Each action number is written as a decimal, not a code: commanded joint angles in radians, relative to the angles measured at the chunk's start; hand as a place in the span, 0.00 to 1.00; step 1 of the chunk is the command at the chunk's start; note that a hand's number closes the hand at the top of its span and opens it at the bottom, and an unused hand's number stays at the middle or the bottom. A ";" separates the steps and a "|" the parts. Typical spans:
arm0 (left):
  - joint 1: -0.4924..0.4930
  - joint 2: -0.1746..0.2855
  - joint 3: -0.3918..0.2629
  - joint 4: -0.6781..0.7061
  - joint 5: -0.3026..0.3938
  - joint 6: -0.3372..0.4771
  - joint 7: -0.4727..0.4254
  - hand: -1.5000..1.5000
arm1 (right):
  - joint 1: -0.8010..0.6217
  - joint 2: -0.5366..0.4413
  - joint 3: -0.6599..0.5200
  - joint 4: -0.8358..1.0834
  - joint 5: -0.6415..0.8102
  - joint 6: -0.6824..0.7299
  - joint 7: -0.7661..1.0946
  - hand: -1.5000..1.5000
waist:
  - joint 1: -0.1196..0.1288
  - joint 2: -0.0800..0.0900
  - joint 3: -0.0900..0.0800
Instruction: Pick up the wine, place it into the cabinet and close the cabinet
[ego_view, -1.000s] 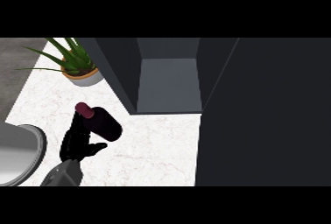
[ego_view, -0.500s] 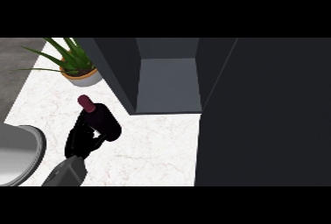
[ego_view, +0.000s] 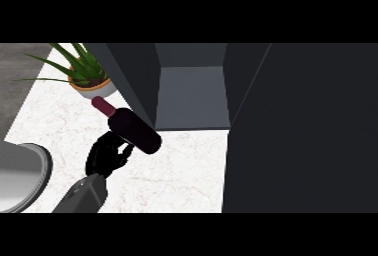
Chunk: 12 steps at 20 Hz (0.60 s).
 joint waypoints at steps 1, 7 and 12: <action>-0.001 0.044 -0.039 -0.056 -0.060 0.037 -0.131 1.00 | 0.063 0.000 0.028 -0.090 -0.027 0.004 0.006 0.00 | -0.001 -0.005 0.001; 0.146 0.005 -0.122 -0.106 -0.159 0.147 -0.286 1.00 | 0.055 -0.008 0.008 -0.111 -0.046 -0.004 0.048 0.00 | 0.017 -0.007 0.002; 0.150 0.046 -0.173 -0.233 -0.217 0.291 -0.220 1.00 | 0.087 -0.004 0.011 -0.130 -0.031 -0.006 0.031 0.00 | 0.026 -0.014 0.004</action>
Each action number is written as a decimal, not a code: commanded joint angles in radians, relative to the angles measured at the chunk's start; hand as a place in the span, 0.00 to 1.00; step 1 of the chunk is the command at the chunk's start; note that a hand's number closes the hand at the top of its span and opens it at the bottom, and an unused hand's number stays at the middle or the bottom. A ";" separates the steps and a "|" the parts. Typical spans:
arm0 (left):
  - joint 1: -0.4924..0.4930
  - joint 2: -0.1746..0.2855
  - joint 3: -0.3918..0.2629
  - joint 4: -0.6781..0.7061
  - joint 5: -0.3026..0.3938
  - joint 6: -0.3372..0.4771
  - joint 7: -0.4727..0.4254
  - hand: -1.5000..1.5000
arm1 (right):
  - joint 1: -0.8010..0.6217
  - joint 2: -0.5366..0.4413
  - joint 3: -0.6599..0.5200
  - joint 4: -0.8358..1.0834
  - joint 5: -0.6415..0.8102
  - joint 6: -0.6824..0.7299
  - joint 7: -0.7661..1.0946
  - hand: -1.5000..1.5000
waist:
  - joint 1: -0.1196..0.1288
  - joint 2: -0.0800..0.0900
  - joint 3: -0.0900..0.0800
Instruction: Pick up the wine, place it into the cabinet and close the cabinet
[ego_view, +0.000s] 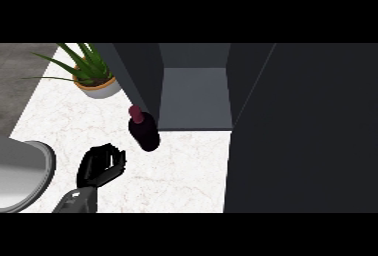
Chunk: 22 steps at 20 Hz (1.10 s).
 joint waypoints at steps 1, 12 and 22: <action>0.003 -0.008 -0.038 -0.100 -0.041 0.114 0.019 1.00 | 0.040 -0.031 -0.041 -0.137 -0.093 0.013 0.051 0.00 | 0.006 -0.003 0.001; 0.122 -0.095 -0.178 -0.586 -0.091 0.269 0.411 1.00 | 0.084 -0.035 -0.072 -0.148 -0.114 0.028 0.039 0.00 | 0.007 -0.005 0.002; -0.015 -0.145 -0.293 -0.673 -0.164 0.440 0.680 1.00 | 0.083 -0.020 -0.059 -0.062 -0.106 0.053 -0.025 0.00 | -0.004 0.001 0.001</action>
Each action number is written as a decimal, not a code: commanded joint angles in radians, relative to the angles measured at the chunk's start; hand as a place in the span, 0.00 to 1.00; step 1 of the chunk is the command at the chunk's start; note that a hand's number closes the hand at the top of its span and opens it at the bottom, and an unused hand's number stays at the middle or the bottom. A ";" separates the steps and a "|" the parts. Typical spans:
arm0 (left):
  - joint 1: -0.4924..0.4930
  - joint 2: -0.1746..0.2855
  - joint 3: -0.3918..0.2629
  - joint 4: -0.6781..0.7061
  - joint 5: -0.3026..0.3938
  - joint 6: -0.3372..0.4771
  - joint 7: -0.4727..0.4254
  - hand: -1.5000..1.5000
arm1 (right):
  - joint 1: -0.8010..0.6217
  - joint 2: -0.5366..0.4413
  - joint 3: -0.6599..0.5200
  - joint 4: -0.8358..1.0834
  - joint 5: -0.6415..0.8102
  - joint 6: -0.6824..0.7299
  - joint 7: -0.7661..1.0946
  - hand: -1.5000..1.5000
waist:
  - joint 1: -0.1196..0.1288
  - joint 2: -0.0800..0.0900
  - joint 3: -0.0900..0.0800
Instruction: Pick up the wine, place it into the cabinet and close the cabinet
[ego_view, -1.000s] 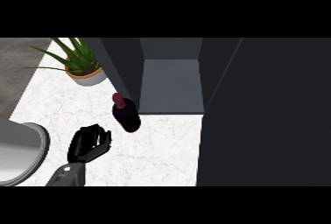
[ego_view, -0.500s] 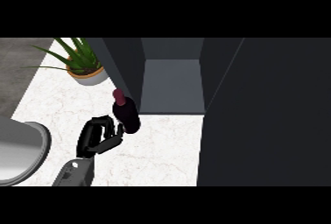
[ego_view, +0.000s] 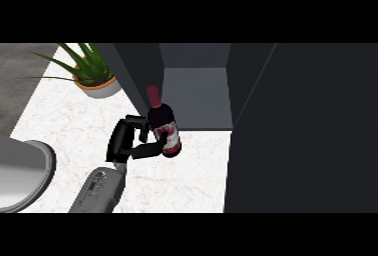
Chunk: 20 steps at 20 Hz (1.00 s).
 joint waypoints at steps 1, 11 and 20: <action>-0.044 -0.009 -0.039 -0.062 -0.063 0.057 0.109 1.00 | 0.042 -0.015 -0.025 -0.107 -0.089 0.009 0.036 0.00 | -0.002 -0.001 0.001; -0.230 -0.013 -0.202 0.044 0.005 0.258 0.196 1.00 | 0.000 -0.009 -0.044 -0.066 -0.106 0.020 0.026 0.00 | -0.016 0.003 0.000; -0.336 -0.012 -0.269 0.103 0.061 0.382 0.322 1.00 | -0.007 -0.003 -0.059 -0.013 -0.114 0.045 -0.003 0.00 | -0.034 0.007 0.001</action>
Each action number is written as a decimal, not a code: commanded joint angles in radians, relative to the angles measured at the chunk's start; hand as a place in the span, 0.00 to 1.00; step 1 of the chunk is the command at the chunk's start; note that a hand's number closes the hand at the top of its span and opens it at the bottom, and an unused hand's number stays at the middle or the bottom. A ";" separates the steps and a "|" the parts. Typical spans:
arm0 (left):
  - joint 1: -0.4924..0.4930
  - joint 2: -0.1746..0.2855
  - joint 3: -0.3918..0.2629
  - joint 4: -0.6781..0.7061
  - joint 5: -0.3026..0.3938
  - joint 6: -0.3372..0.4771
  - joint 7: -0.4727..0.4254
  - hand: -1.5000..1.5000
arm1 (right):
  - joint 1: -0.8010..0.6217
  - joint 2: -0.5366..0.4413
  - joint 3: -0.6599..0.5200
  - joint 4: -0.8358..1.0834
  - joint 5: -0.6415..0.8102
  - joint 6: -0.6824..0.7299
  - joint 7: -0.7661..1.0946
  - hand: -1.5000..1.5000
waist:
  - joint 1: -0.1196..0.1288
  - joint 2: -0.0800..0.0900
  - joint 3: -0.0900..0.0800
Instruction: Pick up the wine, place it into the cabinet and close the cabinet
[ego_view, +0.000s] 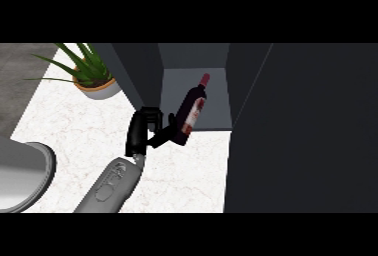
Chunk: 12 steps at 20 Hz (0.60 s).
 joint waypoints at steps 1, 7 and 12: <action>-0.205 -0.044 0.005 0.107 -0.028 -0.023 0.057 1.00 | 0.068 0.009 0.041 -0.122 -0.068 -0.002 0.040 0.00 | -0.034 0.009 -0.006; -0.229 -0.038 -0.035 0.208 -0.083 0.047 0.070 1.00 | 0.002 -0.008 -0.020 -0.076 -0.111 0.022 0.028 0.00 | -0.044 0.017 -0.006; -0.235 -0.051 -0.053 0.249 -0.096 0.105 0.091 1.00 | -0.019 0.013 0.012 -0.046 -0.092 0.013 0.040 0.00 | -0.060 0.025 -0.007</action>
